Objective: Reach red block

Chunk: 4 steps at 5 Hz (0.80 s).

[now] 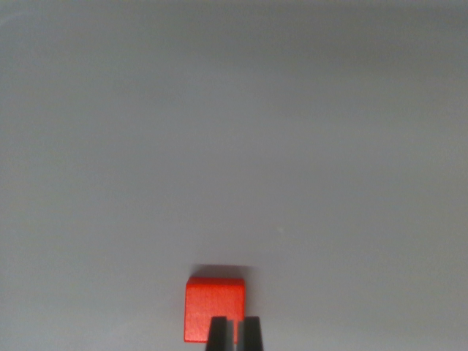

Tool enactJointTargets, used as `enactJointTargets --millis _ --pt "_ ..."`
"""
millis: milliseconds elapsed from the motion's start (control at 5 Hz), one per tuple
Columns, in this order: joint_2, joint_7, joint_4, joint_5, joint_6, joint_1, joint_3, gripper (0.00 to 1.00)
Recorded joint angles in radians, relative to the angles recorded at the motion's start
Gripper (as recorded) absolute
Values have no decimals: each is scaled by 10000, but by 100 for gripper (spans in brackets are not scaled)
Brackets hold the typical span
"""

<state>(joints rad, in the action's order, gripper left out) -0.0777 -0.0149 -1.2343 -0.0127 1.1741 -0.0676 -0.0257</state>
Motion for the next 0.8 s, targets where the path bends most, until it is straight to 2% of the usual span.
enactJointTargets --millis 200,400,600,800 --pt "0 0 0 0 0 0 0 0" --pt "-95 -11 362 -5 -475 -23 15 0" --pt "-95 -11 362 -5 -475 -23 15 0" --pt "-190 -22 725 -9 -949 -45 30 0"
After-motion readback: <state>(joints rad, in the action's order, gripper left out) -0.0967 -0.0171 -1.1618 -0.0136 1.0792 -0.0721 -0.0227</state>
